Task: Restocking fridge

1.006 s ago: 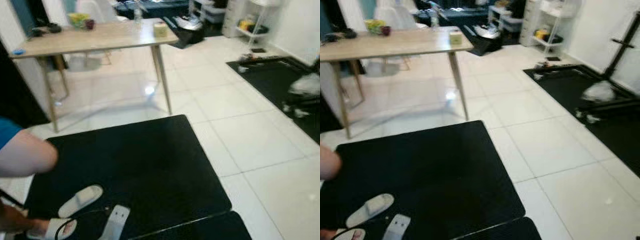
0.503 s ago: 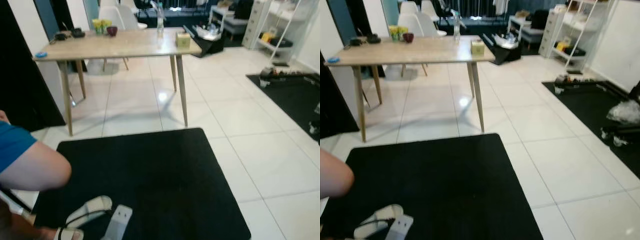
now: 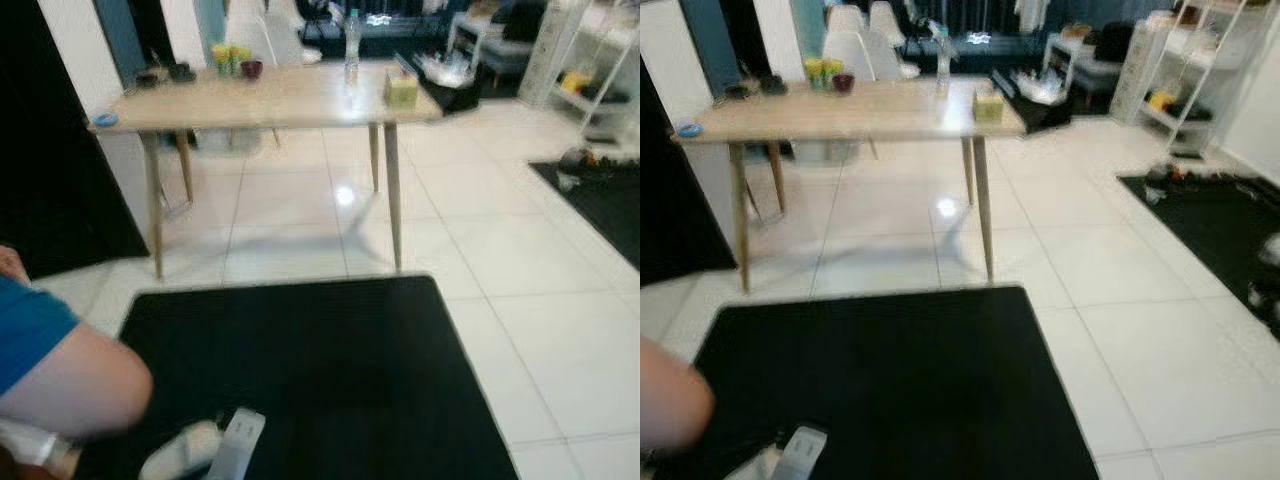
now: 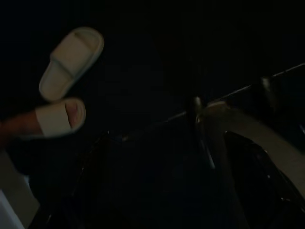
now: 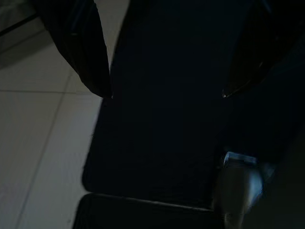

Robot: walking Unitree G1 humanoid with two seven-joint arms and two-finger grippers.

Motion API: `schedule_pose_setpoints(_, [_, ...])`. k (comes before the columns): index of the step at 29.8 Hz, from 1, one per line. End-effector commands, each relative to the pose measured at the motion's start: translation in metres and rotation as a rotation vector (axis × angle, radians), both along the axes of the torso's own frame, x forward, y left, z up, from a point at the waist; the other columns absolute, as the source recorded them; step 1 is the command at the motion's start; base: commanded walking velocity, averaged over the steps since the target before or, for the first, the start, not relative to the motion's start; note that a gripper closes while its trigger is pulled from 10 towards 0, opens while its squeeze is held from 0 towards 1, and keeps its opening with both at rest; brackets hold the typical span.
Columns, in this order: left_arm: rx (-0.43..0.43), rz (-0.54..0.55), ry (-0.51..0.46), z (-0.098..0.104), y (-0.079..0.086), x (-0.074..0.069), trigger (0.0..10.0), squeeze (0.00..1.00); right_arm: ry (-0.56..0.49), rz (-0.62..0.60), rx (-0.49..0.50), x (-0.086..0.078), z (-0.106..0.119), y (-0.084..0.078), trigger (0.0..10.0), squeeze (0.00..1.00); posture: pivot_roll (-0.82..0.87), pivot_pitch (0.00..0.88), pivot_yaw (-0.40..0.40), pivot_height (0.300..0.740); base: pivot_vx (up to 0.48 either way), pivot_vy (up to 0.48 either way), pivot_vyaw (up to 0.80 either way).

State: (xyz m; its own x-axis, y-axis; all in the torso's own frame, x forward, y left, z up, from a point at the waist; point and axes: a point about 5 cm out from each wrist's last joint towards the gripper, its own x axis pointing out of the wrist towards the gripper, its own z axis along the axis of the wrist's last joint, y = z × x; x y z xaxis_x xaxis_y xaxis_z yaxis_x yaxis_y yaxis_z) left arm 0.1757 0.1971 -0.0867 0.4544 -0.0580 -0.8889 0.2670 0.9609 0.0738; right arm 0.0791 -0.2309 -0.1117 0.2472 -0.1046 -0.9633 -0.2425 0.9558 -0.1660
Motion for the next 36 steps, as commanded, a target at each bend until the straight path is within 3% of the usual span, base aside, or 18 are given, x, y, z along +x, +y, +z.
schedule_pose_setpoints(1, [-0.005, -0.001, 0.004, -0.0007, -0.0023, -0.0007, 10.0, 0.00, -0.010, -0.002, -0.015, 0.0038, 0.0022, -0.0063, 10.0, 0.00, -0.02, 0.000, -0.012, 0.740, 0.349, 0.000, 0.00])
schedule_pose_setpoints(36, [0.006, -0.007, 0.008, -0.0001, 0.0033, -0.0014, 10.0, 0.00, -0.001, -0.013, 0.005, -0.0012, 0.0001, -0.0010, 10.0, 0.00, -0.02, 0.000, 0.009, 0.740, 0.347, 0.000, 0.00])
